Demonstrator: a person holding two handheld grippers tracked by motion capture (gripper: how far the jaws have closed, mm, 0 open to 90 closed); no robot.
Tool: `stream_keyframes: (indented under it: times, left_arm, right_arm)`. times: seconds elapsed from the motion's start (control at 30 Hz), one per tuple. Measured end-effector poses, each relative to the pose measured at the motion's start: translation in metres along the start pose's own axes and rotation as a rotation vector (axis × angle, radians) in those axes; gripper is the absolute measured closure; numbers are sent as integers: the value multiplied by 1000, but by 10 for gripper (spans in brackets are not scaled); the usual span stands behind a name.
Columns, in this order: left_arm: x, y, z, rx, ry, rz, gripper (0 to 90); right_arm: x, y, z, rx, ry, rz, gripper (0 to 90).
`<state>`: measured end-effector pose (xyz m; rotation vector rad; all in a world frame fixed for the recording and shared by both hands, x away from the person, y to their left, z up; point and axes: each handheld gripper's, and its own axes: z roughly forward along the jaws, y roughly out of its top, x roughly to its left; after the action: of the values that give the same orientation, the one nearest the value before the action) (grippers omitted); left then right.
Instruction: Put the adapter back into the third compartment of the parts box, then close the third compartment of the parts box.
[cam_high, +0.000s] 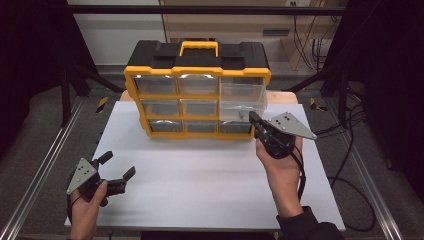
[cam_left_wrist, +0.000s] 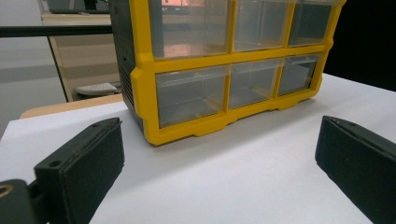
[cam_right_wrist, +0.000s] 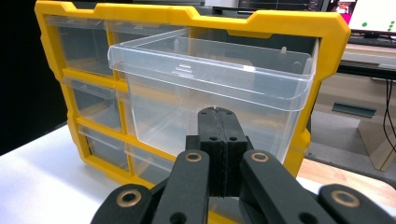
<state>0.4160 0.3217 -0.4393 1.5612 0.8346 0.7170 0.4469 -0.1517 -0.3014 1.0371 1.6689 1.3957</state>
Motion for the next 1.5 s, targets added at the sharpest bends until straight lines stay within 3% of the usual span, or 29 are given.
stream_keyframes:
  times: [0.83, 1.5]
  left_arm:
    - [0, 0, 0, 1, -4, 5, 10]
    - [-1, 0, 1, 8, -9, 13, 11]
  right_arm:
    - [-2, 0, 9, 0, 6, 50, 900]
    - [-5, 2, 11, 4, -2, 46, 900]
